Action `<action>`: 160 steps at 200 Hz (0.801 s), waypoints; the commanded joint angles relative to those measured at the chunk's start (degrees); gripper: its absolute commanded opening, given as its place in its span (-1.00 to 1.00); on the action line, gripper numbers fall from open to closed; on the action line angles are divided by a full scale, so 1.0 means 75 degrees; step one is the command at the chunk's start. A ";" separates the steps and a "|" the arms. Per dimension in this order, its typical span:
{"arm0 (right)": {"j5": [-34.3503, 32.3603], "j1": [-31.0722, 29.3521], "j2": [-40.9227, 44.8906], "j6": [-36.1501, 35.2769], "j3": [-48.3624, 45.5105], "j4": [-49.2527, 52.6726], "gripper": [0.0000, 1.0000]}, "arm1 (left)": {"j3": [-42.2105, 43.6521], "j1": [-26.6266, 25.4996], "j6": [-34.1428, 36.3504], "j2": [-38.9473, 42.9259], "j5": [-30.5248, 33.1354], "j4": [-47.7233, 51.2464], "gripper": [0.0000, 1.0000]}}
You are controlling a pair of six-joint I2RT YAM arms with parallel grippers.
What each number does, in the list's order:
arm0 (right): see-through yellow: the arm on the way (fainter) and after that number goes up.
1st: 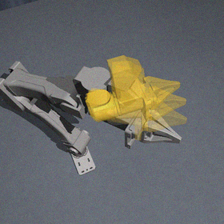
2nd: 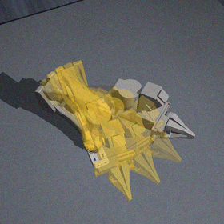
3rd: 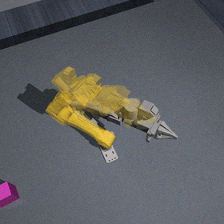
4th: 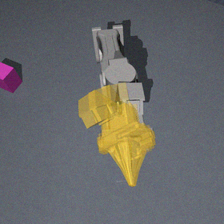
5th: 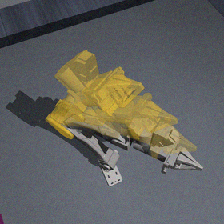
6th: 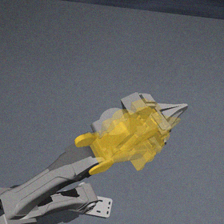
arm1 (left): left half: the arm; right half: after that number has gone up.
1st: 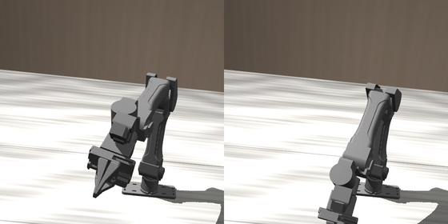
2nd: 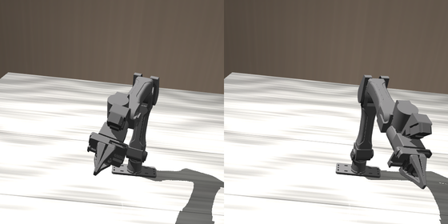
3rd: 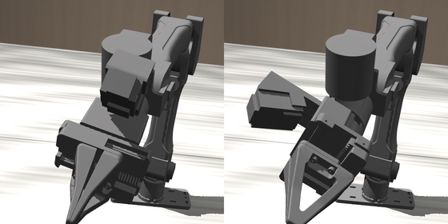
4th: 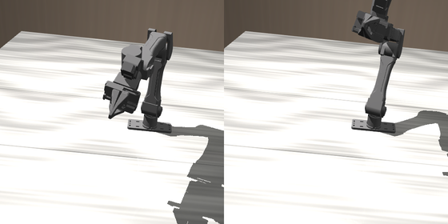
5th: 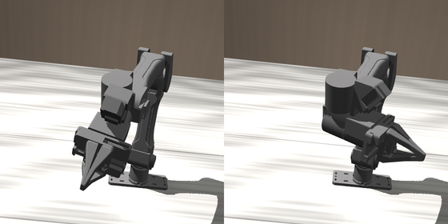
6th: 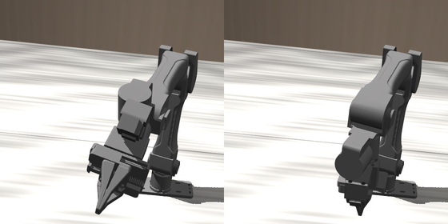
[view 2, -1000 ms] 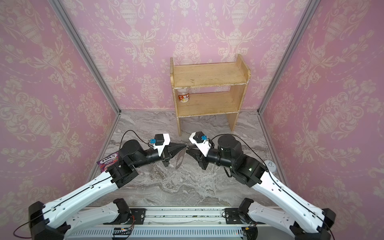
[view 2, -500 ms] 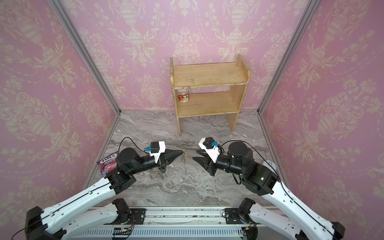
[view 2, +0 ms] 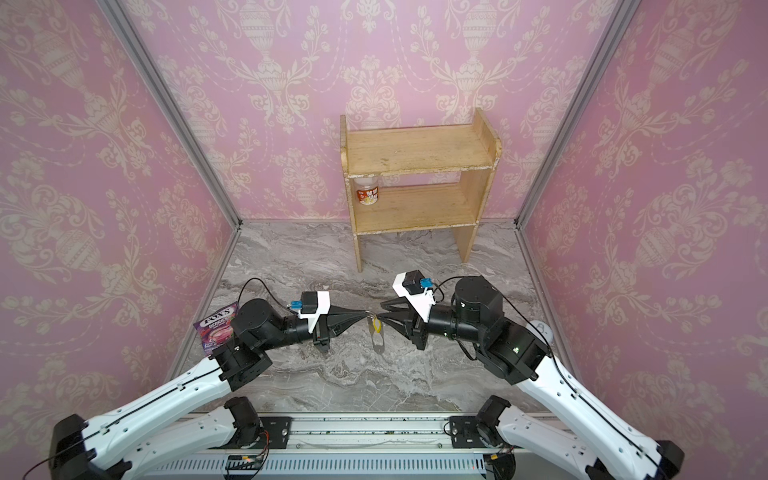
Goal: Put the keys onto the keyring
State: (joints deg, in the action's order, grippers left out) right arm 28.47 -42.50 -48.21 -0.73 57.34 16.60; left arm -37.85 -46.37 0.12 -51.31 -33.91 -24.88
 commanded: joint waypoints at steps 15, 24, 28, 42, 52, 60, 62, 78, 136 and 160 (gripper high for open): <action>0.0435 0.0030 -0.0082 0.0330 -0.0228 -0.0320 -0.50 | -0.0046 -0.0059 0.0130 0.0129 -0.0329 -0.0420 -1.00; 0.0417 0.0030 -0.0108 0.0352 -0.0273 -0.0355 -0.50 | -0.0073 -0.0061 0.0136 0.0129 -0.0347 -0.0420 -1.00; 0.0412 0.0020 -0.0117 0.0361 -0.0291 -0.0366 -0.50 | -0.0075 -0.0068 0.0125 0.0127 -0.0362 -0.0420 -1.00; 0.0474 0.0021 -0.0159 0.0394 -0.0333 -0.0470 -0.51 | -0.0098 -0.0069 0.0113 0.0127 -0.0389 -0.0420 -1.00; 0.0554 0.0030 -0.0202 0.0407 -0.0319 -0.0517 -0.51 | -0.0110 -0.0062 0.0113 0.0127 -0.0400 -0.0415 -1.00; 0.0600 0.0027 -0.0233 0.0420 -0.0310 -0.0546 -0.51 | -0.0122 -0.0063 0.0113 0.0127 -0.0411 -0.0403 -1.00; 0.0608 0.0020 -0.0248 0.0416 -0.0301 -0.0554 -0.51 | -0.0131 -0.0063 0.0113 0.0132 -0.0412 -0.0398 -1.00; 0.0668 0.0029 -0.0284 0.0428 -0.0298 -0.0591 -0.52 | -0.0157 -0.0063 0.0103 0.0124 -0.0444 -0.0385 -1.00; 0.0729 0.0027 -0.0334 0.0461 -0.0356 -0.0660 -0.73 | -0.0233 -0.0065 0.0125 0.0105 -0.0482 -0.0374 -1.00; 0.0823 0.0012 -0.0333 0.0507 -0.0368 -0.0725 -0.85 | -0.0232 -0.0064 0.0125 0.0101 -0.0488 -0.0382 -1.00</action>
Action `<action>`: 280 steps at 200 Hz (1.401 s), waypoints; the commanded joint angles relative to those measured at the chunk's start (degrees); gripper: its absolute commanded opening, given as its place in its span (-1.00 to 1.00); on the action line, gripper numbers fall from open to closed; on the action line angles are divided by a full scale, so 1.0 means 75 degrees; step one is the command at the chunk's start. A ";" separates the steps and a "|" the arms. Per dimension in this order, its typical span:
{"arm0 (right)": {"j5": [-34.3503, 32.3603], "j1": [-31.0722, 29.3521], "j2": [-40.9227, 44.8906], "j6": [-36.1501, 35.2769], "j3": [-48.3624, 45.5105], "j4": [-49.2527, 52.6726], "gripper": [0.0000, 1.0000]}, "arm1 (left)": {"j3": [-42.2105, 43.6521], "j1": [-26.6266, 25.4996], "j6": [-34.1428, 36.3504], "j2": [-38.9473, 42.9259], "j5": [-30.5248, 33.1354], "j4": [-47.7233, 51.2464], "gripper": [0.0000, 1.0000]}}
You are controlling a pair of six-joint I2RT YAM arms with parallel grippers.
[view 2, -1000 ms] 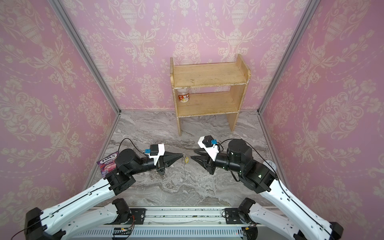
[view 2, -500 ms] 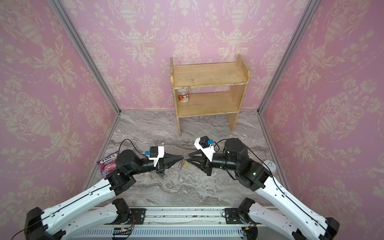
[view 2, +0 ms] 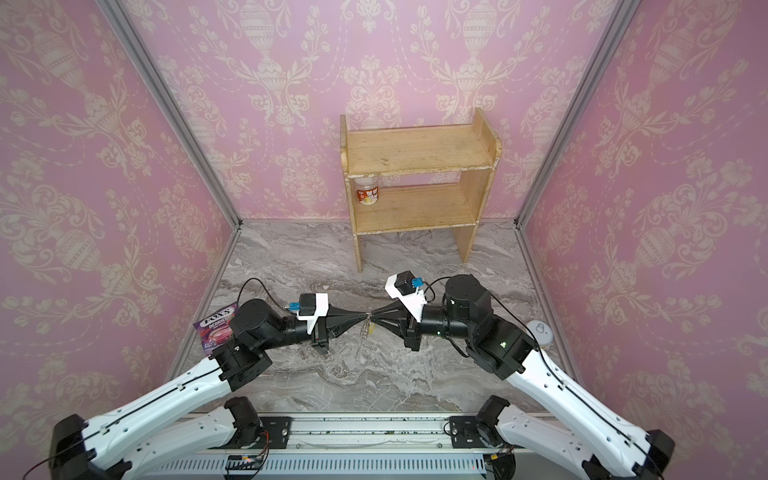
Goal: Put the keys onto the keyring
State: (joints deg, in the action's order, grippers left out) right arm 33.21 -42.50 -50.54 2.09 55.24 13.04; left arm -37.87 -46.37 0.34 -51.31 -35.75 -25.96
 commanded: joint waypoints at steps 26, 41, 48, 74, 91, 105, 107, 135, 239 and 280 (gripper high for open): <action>0.0225 0.0015 -0.0037 0.0146 -0.0111 -0.0196 -0.82 | -0.0213 -0.0063 0.0106 0.0139 -0.0202 -0.0254 -1.00; 0.0236 0.0001 -0.0018 0.0144 -0.0112 -0.0212 -0.82 | -0.0213 -0.0066 0.0095 0.0127 -0.0203 -0.0277 -1.00; 0.0236 -0.0002 -0.0019 0.0155 -0.0100 -0.0216 -0.85 | -0.0213 -0.0064 0.0094 0.0127 -0.0202 -0.0282 -1.00; 0.0232 0.0003 -0.0028 0.0106 -0.0059 -0.0123 -1.00 | -0.0226 -0.0069 0.0052 0.0093 -0.0151 -0.0209 -1.00; 0.0125 -0.0007 -0.0005 -0.0103 0.0071 0.0203 -1.00 | -0.0274 -0.0065 0.0002 0.0103 -0.0051 0.0033 -1.00; 0.0019 -0.0023 -0.0031 -0.0368 0.0294 0.0678 -1.00 | -0.0376 -0.0069 0.0013 0.0154 -0.0050 0.0366 -1.00; 0.0006 -0.0027 -0.0033 -0.0403 0.0327 0.0747 -1.00 | -0.0388 -0.0065 0.0013 0.0166 -0.0044 0.0408 -1.00; -0.0270 -0.0083 -0.0111 -0.0885 0.0729 0.1579 -1.00 | -0.0605 -0.0065 0.0013 0.0254 0.0060 0.1089 -0.58; -0.1561 -0.0638 -0.0785 -0.2290 0.2273 0.3802 -1.00 | -0.2384 -0.0076 0.0865 -0.0360 0.0066 0.4627 -0.25; -0.1598 -0.0706 -0.0941 -0.2352 0.2377 0.3910 -1.00 | -0.2691 -0.0110 0.1114 -0.0713 -0.0091 0.4826 -0.31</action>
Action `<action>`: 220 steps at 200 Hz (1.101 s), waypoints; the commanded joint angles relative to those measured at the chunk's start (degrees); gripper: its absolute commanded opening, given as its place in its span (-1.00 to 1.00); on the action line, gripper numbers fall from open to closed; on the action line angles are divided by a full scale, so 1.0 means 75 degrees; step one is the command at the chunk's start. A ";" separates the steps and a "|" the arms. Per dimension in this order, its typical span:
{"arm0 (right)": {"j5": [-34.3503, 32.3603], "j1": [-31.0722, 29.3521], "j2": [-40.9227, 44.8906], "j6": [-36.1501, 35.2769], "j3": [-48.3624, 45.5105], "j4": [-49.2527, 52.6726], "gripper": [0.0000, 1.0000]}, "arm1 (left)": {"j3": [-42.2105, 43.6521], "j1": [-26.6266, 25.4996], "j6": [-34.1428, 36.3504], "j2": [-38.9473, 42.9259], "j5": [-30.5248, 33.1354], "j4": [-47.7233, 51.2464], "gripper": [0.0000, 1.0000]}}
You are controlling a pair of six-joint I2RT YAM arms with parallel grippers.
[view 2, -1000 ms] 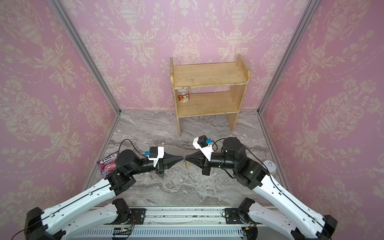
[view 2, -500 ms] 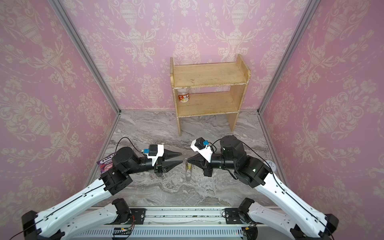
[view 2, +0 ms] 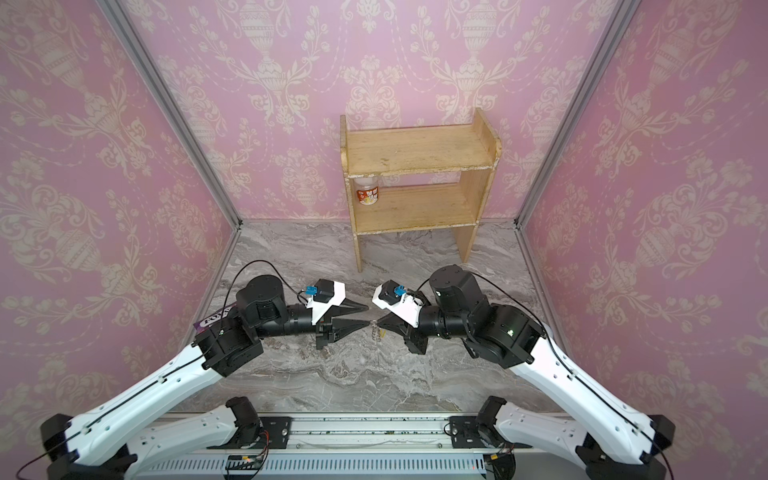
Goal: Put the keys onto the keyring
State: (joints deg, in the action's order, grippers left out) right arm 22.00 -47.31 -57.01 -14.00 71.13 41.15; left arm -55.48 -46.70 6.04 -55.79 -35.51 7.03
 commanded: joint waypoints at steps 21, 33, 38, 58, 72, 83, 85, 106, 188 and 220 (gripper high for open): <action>-0.0125 -0.0057 -0.0099 -0.0196 0.0256 0.0127 -1.00 | -0.0389 -0.0100 0.0348 -0.0195 -0.0209 0.0338 -0.36; -0.0115 -0.0057 -0.0109 -0.0205 0.0265 0.0108 -1.00 | -0.0390 -0.0113 0.0333 -0.0242 -0.0251 0.0322 -0.39; -0.0109 -0.0062 -0.0123 -0.0201 0.0262 0.0095 -1.00 | -0.0398 -0.0114 0.0334 -0.0253 -0.0269 0.0321 -0.42; -0.0127 -0.0060 -0.0130 -0.0190 0.0274 0.0067 -1.00 | -0.0429 -0.0138 0.0337 -0.0330 -0.0328 0.0329 -0.48; -0.0165 -0.0055 -0.0130 -0.0190 0.0300 0.0057 -1.00 | -0.0442 -0.0159 0.0343 -0.0363 -0.0351 0.0340 -0.49; -0.0167 -0.0057 -0.0132 -0.0196 0.0312 0.0051 -1.00 | -0.0466 -0.0166 0.0359 -0.0401 -0.0374 0.0368 -0.49; -0.0173 -0.0062 -0.0124 -0.0193 0.0312 0.0041 -1.00 | -0.0474 -0.0171 0.0373 -0.0410 -0.0375 0.0368 -0.49; -0.0155 -0.0058 -0.0167 -0.0182 0.0310 0.0033 -1.00 | -0.0493 -0.0184 0.0389 -0.0459 -0.0419 0.0361 -0.51; -0.0209 -0.0064 -0.0173 -0.0147 0.0308 -0.0072 -1.00 | -0.0571 -0.0290 0.0442 -0.0536 -0.0494 0.0437 -0.76; -0.0247 -0.0063 -0.0117 -0.0130 0.0324 -0.0098 -1.00 | -0.0565 -0.0301 0.0534 -0.0542 -0.0416 0.0628 -0.61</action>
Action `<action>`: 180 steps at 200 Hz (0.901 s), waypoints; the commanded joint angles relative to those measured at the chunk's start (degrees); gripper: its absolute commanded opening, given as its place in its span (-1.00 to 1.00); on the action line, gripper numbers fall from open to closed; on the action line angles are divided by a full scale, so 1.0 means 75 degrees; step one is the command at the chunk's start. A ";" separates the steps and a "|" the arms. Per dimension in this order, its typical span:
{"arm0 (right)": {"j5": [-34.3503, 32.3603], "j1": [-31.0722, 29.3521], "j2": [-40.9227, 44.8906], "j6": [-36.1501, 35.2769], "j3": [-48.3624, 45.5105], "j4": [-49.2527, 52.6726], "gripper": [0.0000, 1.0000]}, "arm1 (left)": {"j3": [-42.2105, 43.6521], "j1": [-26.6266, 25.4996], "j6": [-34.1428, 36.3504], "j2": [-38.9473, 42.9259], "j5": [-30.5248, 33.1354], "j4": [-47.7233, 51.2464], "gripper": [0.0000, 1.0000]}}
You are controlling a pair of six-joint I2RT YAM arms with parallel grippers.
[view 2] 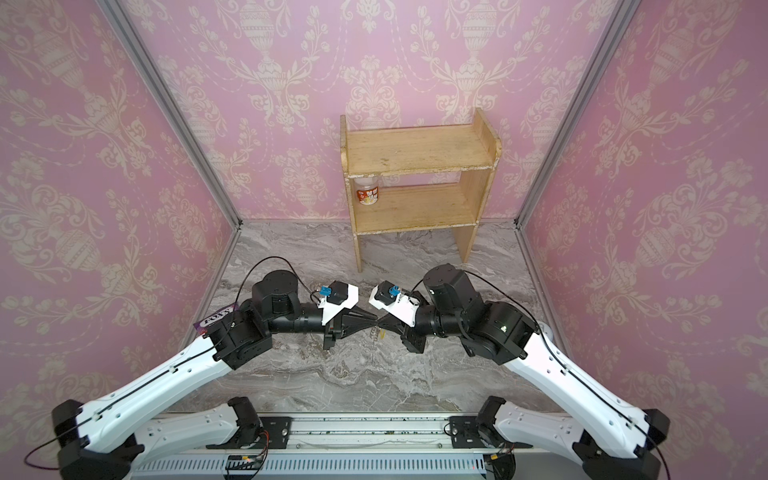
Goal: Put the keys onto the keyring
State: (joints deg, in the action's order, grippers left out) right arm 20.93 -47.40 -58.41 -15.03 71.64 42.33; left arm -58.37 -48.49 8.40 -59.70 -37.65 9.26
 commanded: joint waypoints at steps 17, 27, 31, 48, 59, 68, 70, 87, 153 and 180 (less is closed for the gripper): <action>-0.0101 -0.0055 0.0095 0.0017 0.0257 -0.0261 -1.00 | -0.0174 -0.0066 0.0256 -0.0009 -0.0084 0.0387 -0.58; -0.0097 -0.0046 0.0095 0.0013 0.0256 -0.0276 -1.00 | -0.0162 -0.0064 0.0249 -0.0014 -0.0061 0.0373 -0.58; -0.0089 -0.0046 0.0106 0.0016 0.0257 -0.0279 -1.00 | -0.0160 -0.0074 0.0257 -0.0009 -0.0055 0.0366 -0.58; -0.0064 -0.0052 0.0101 0.0013 0.0247 -0.0276 -1.00 | -0.0160 -0.0074 0.0244 0.0004 0.0020 0.0366 -0.64; -0.0046 -0.0044 0.0121 0.0022 0.0240 -0.0288 -1.00 | -0.0139 -0.0083 0.0259 0.0015 0.0090 0.0367 -0.67; -0.0014 -0.0044 0.0172 0.0022 0.0225 -0.0326 -1.00 | -0.0115 -0.0076 0.0260 0.0027 0.0149 0.0368 -0.66; -0.0010 -0.0047 0.0174 0.0029 0.0211 -0.0333 -1.00 | -0.0110 -0.0080 0.0262 0.0033 0.0160 0.0365 -0.66; 0.0042 -0.0044 0.0201 0.0019 0.0207 -0.0324 -1.00 | -0.0069 -0.0080 0.0226 0.0062 0.0275 0.0295 -0.64; 0.0039 -0.0047 0.0316 0.0060 0.0145 -0.0358 -1.00 | 0.0063 -0.0078 0.0180 0.0158 0.0534 0.0181 -0.60; 0.0056 -0.0050 0.0337 0.0062 0.0116 -0.0397 -1.00 | 0.0107 -0.0082 0.0186 0.0221 0.0672 0.0119 -0.59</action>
State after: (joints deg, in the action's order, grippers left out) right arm 20.56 -47.40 -56.90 -15.00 71.68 41.28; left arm -58.33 -48.62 9.37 -59.46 -34.54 10.00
